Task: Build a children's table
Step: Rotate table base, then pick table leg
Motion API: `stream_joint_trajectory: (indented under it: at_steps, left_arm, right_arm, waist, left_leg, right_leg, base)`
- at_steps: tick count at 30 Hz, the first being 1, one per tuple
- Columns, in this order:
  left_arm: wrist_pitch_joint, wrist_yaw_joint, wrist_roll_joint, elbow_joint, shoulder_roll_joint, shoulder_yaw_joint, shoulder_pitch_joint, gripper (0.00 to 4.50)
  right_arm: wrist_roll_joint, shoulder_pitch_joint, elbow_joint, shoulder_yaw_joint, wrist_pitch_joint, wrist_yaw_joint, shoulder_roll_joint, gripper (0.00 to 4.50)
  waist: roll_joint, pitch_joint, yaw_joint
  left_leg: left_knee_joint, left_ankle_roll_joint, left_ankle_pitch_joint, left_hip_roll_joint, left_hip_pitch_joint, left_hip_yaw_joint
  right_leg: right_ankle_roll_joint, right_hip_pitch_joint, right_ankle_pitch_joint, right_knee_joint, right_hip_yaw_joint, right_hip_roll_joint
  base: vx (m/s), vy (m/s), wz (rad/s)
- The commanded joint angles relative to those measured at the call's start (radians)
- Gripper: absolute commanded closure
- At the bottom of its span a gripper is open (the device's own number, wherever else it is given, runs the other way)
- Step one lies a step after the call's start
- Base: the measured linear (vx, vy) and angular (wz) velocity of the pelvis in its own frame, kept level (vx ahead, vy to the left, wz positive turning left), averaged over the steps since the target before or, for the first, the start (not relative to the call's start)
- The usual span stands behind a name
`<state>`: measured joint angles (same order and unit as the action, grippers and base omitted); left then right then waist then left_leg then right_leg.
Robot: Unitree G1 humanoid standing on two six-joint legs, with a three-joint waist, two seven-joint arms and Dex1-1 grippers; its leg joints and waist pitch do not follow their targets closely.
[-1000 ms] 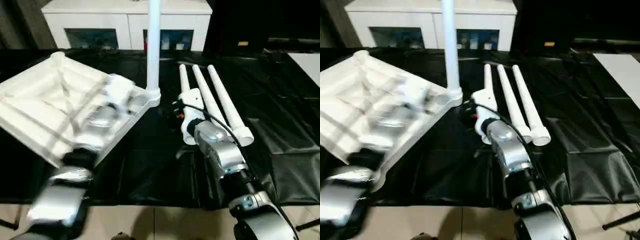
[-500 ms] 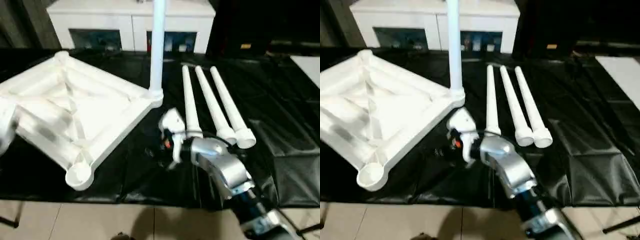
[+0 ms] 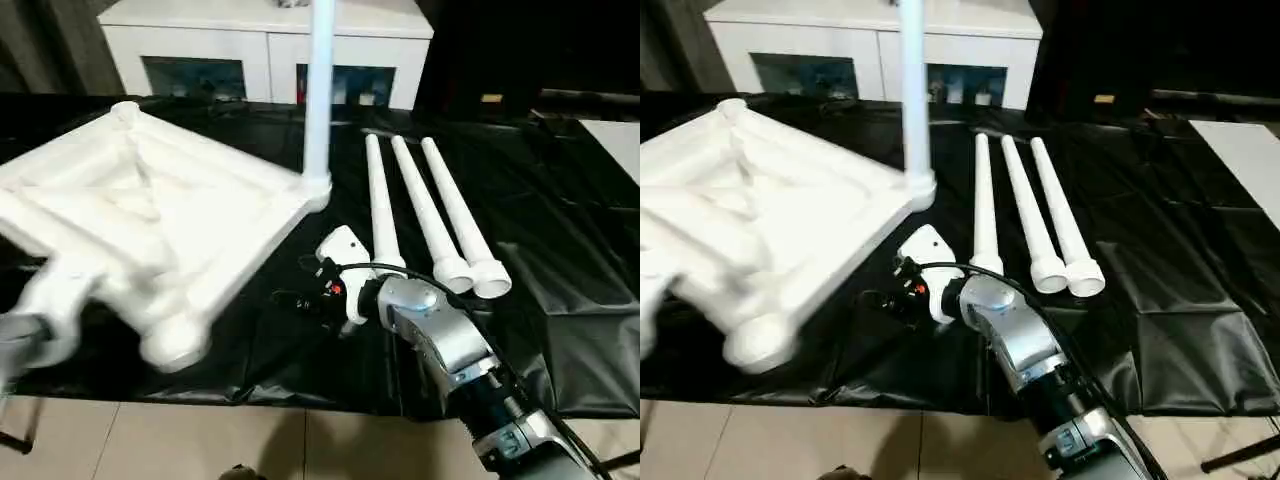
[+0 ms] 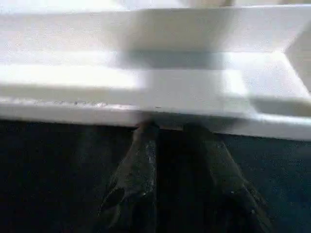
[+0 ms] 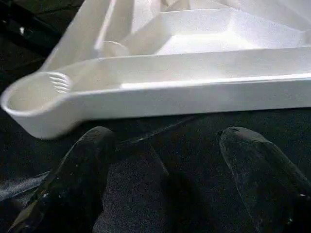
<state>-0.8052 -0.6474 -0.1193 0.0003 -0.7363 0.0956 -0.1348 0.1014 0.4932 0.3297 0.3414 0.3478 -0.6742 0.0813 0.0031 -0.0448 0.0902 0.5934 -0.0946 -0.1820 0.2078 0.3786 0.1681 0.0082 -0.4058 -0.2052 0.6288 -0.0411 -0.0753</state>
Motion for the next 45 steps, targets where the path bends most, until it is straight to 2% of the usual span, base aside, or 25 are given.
stream_joint_trajectory:
  at_steps: [1,2,5,8,9,13,15,16,18,19,21,25,26,28,32,33,34,35,37,38,39,40,43,44,45]
  left_arm:
    - [-0.012,-0.015,0.002,-0.016,0.01,-0.033,-0.018,3.33]
    - [-0.019,-0.009,-0.004,-0.011,0.023,-0.05,-0.024,3.33]
    - [0.008,0.009,0.003,0.013,0.047,-0.082,-0.041,3.33]
    - [0.064,0.09,0.034,0.103,0.163,-0.114,-0.115,3.33]
    - [0.064,0.09,0.034,0.103,0.163,-0.114,-0.115,3.33]
    - [0.122,0.14,0.064,0.2,0.265,-0.164,-0.182,3.33]
    - [0.153,0.158,0.071,0.24,0.308,-0.186,-0.21,3.33]
    - [0.17,0.178,0.076,0.26,0.332,-0.192,-0.226,3.33]
    - [0.203,0.202,0.086,0.284,0.358,-0.202,-0.245,3.33]
    - [0.251,0.224,0.096,0.304,0.379,-0.205,-0.261,3.33]
    - [0.346,0.249,0.105,0.346,0.423,-0.2,-0.288,3.33]
    - [0.486,0.259,0.085,0.385,0.497,-0.188,-0.316,3.33]
    - [0.558,0.304,0.068,0.398,0.544,-0.157,-0.328,3.33]
    - [0.575,0.331,0.073,0.396,0.551,-0.15,-0.332,3.33]
    - [0.537,0.337,0.087,0.313,0.511,-0.15,-0.303,3.27]
    - [0.504,0.301,0.081,0.261,0.486,-0.155,-0.278,3.25]
    - [0.479,0.263,0.076,0.212,0.459,-0.162,-0.255,3.25]
    - [0.476,0.222,0.075,0.176,0.431,-0.17,-0.234,3.25]
    - [0.464,0.183,0.071,0.147,0.405,-0.176,-0.218,3.25]
    - [0.453,0.137,0.066,0.111,0.373,-0.185,-0.2,3.25]
    - [0.454,0.088,0.06,0.082,0.341,-0.191,-0.186,3.25]
    - [0.454,0.088,0.06,0.082,0.341,-0.191,-0.186,3.25]
    - [0.417,-0.039,0.005,-0.022,0.253,-0.21,-0.162,3.25]
    - [0.392,-0.087,-0.029,-0.067,0.218,-0.221,-0.157,3.25]
    - [0.369,-0.11,-0.05,-0.1,0.199,-0.228,-0.155,3.25]
  right_arm:
    - [-0.017,0.017,0.015,-0.015,-0.002,0.005,0.001,0.68]
    - [-0.017,0.019,0.014,-0.014,-0.004,0.009,0.003,0.68]
    - [-0.017,0.02,0.002,-0.014,-0.005,0.016,0.011,0.68]
    - [-0.035,0.027,-0.002,-0.042,-0.016,0.068,0.021,0.68]
    - [-0.035,0.027,-0.002,-0.042,-0.016,0.068,0.021,0.68]
    - [-0.078,0.061,0.019,-0.101,-0.025,0.203,0.022,0.68]
    - [-0.085,0.082,0.027,-0.129,-0.009,0.245,0.025,0.68]
    - [-0.083,0.096,0.031,-0.144,0.009,0.262,0.027,0.68]
    - [-0.081,0.111,0.035,-0.158,0.023,0.278,0.032,0.68]
    - [-0.075,0.12,0.033,-0.168,0.035,0.283,0.035,0.68]
    - [-0.065,0.132,0.028,-0.187,0.049,0.293,0.036,0.68]
    - [-0.059,0.15,0.038,-0.216,0.074,0.329,0.031,0.68]
    - [-0.063,0.172,0.075,-0.245,0.105,0.38,0.023,0.68]
    - [-0.064,0.185,0.099,-0.259,0.118,0.404,0.02,0.68]
    - [-0.063,0.246,0.199,-0.294,0.166,0.462,0.023,0.51]
    - [-0.061,0.277,0.249,-0.308,0.182,0.481,0.025,0.42]
    - [-0.06,0.309,0.299,-0.322,0.194,0.503,0.029,0.35]
    - [-0.055,0.34,0.348,-0.337,0.206,0.517,0.032,0.32]
    - [-0.046,0.368,0.391,-0.35,0.213,0.525,0.033,0.1]
    - [-0.039,0.397,0.436,-0.361,0.21,0.528,0.036,0.1]
    - [-0.026,0.429,0.485,-0.377,0.215,0.528,0.038,0.1]
    - [-0.026,0.429,0.485,-0.377,0.215,0.528,0.038,0.1]
    - [-0.011,0.502,0.607,-0.4,0.233,0.523,0.047,0.1]
    - [0.002,0.526,0.651,-0.415,0.251,0.514,0.048,0.1]
    - [0.004,0.539,0.677,-0.418,0.263,0.507,0.048,0.1]
  waist:
    - [0.027,0.058,-0.005]
    - [0.031,0.058,-0.006]
    - [0.029,0.06,-0.008]
    - [0.029,0.059,-0.002]
    - [0.029,0.059,-0.002]
    - [0.022,0.053,0.0]
    - [0.022,0.056,0.002]
    - [0.024,0.055,0.0]
    - [0.026,0.058,0.003]
    - [0.022,0.058,0.002]
    - [0.018,0.061,0.004]
    - [0.012,0.069,0.003]
    - [0.016,0.073,0.001]
    - [0.014,0.075,-0.003]
    - [0.013,0.073,-0.005]
    - [0.013,0.071,-0.009]
    - [0.005,0.071,-0.014]
    - [0.01,0.068,-0.015]
    - [0.015,0.067,-0.016]
    - [0.003,0.066,-0.017]
    - [0.003,0.066,-0.015]
    - [0.01,0.064,-0.014]
    - [0.001,0.069,-0.004]
    - [0.003,0.061,-0.007]
    - [0.004,0.065,-0.003]
  left_leg:
    - [-0.082,-0.046,-0.23,0.009,-0.018,-0.004]
    - [-0.082,-0.046,-0.232,0.009,-0.018,-0.004]
    - [-0.078,-0.043,-0.211,0.008,-0.019,-0.003]
    - [-0.075,-0.044,-0.229,0.009,-0.027,0.002]
    - [-0.075,-0.044,-0.229,0.009,-0.027,0.002]
    - [-0.082,-0.058,-0.276,0.009,-0.024,-0.002]
    - [-0.079,-0.061,-0.286,0.008,-0.032,-0.001]
    - [-0.08,-0.061,-0.279,0.008,-0.027,-0.001]
    - [-0.079,-0.06,-0.269,0.008,-0.029,-0.001]
    - [-0.078,-0.057,-0.252,0.007,-0.022,-0.003]
    - [-0.075,-0.051,-0.234,0.006,-0.023,0.0]
    - [-0.068,-0.04,-0.14,0.006,-0.012,-0.002]
    - [-0.065,-0.031,-0.115,0.007,-0.013,-0.001]
    - [-0.061,-0.023,-0.099,0.005,-0.012,0.001]
    - [-0.063,-0.014,-0.109,0.007,-0.012,0.001]
    - [-0.063,-0.017,-0.112,0.006,-0.011,0.002]
    - [-0.064,-0.021,-0.115,0.008,-0.01,0.002]
    - [-0.063,-0.022,-0.128,0.008,-0.015,0.006]
    - [-0.063,-0.028,-0.14,0.008,-0.017,0.006]
    - [-0.065,-0.026,-0.141,0.008,-0.015,0.008]
    - [-0.067,-0.026,-0.15,0.01,-0.016,0.007]
    - [-0.067,-0.029,-0.159,0.011,-0.018,0.007]
    - [-0.065,-0.033,-0.136,0.011,-0.019,0.008]
    - [-0.065,-0.035,-0.137,0.01,-0.017,0.011]
    - [-0.063,-0.038,-0.133,0.01,-0.021,0.011]
  right_leg:
    - [-0.201,0.042,-0.031,-0.061,0.034,-0.042]
    - [-0.201,0.041,-0.031,-0.061,0.034,-0.042]
    - [-0.206,0.043,-0.003,-0.06,0.034,-0.039]
    - [-0.208,0.039,-0.016,-0.066,0.035,-0.039]
    - [-0.208,0.039,-0.016,-0.066,0.035,-0.039]
    - [-0.175,0.042,-0.149,-0.077,0.037,-0.044]
    - [-0.168,0.037,-0.175,-0.08,0.039,-0.044]
    - [-0.166,0.038,-0.168,-0.08,0.04,-0.042]
    - [-0.163,0.039,-0.153,-0.08,0.039,-0.043]
    - [-0.162,0.045,-0.129,-0.078,0.038,-0.042]
    - [-0.16,0.045,-0.11,-0.078,0.039,-0.042]
    - [-0.179,0.057,0.025,-0.064,0.036,-0.044]
    - [-0.197,0.056,0.086,-0.058,0.034,-0.042]
    - [-0.217,0.057,0.132,-0.054,0.033,-0.04]
    - [-0.213,0.059,0.099,-0.054,0.032,-0.044]
    - [-0.215,0.059,0.079,-0.056,0.031,-0.042]
    - [-0.223,0.059,0.06,-0.053,0.03,-0.045]
    - [-0.222,0.051,0.03,-0.057,0.031,-0.042]
    - [-0.216,0.049,0.008,-0.056,0.032,-0.042]
    - [-0.213,0.05,0.004,-0.058,0.032,-0.04]
    - [-0.214,0.048,-0.019,-0.058,0.031,-0.043]
    - [-0.215,0.044,-0.028,-0.056,0.031,-0.043]
    - [-0.223,0.044,-0.003,-0.045,0.03,-0.044]
    - [-0.221,0.041,0.007,-0.049,0.031,-0.04]
    - [-0.222,0.041,0.016,-0.045,0.03,-0.042]
  base:
    - [0.0,0.0,0.0]
    - [0.0,0.0,0.0]
    - [0.0,0.0,0.0]
    - [0.0,0.0,0.0]
    - [0.0,0.0,0.0]
    - [0.0,0.0,0.0]
    - [0.0,0.0,0.0]
    - [0.0,0.0,0.0]
    - [0.0,0.0,0.0]
    - [0.0,0.0,0.0]
    - [0.0,0.0,0.0]
    - [0.0,0.0,0.0]
    - [0.0,0.0,0.0]
    - [0.0,0.0,0.0]
    - [0.0,0.0,0.0]
    - [0.0,0.0,0.0]
    - [0.0,0.0,0.0]
    - [0.0,0.0,0.0]
    - [0.0,0.0,0.0]
    - [0.0,0.0,0.0]
    - [0.0,0.0,0.0]
    - [0.0,0.0,0.0]
    - [0.0,0.0,0.0]
    - [0.0,0.0,0.0]
    - [0.0,0.0,0.0]
